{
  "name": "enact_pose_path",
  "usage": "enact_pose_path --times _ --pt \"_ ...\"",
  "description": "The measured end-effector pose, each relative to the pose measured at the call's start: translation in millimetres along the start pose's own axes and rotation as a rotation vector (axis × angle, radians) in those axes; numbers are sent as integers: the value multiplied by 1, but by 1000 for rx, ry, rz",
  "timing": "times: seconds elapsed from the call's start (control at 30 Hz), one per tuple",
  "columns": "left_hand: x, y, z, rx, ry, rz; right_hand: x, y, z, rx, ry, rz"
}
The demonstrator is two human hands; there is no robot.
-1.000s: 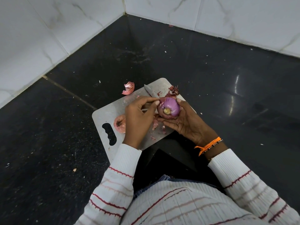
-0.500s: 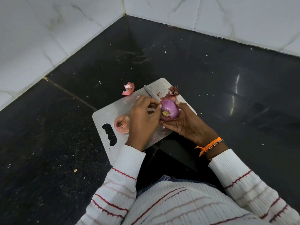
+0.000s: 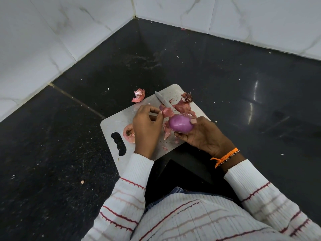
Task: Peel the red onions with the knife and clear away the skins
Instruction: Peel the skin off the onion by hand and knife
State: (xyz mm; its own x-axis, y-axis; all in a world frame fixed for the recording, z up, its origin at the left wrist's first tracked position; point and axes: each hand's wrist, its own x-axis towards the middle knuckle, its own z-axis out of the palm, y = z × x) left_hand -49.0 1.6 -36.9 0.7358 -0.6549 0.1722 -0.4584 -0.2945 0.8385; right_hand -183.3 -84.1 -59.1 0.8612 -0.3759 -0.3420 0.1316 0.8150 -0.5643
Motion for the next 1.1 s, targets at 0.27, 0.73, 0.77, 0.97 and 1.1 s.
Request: enact_pose_path --times 0.27,0.73,0.77,0.97,1.1 --pt "3 -5 0 22 12 -48 -1 0 5 9 -79 -56" --pt "-7 14 -4 -654 -303 -519 1 -4 4 -68 -11 -61" --pt "-7 15 -3 -650 -283 -516 0 -4 6 -100 -15 -76" --pt "-7 10 3 -390 -158 -341 0 -2 9 -415 85 -124" --pt "-7 8 2 -466 -155 -371 -2 -4 4 -386 23 -152"
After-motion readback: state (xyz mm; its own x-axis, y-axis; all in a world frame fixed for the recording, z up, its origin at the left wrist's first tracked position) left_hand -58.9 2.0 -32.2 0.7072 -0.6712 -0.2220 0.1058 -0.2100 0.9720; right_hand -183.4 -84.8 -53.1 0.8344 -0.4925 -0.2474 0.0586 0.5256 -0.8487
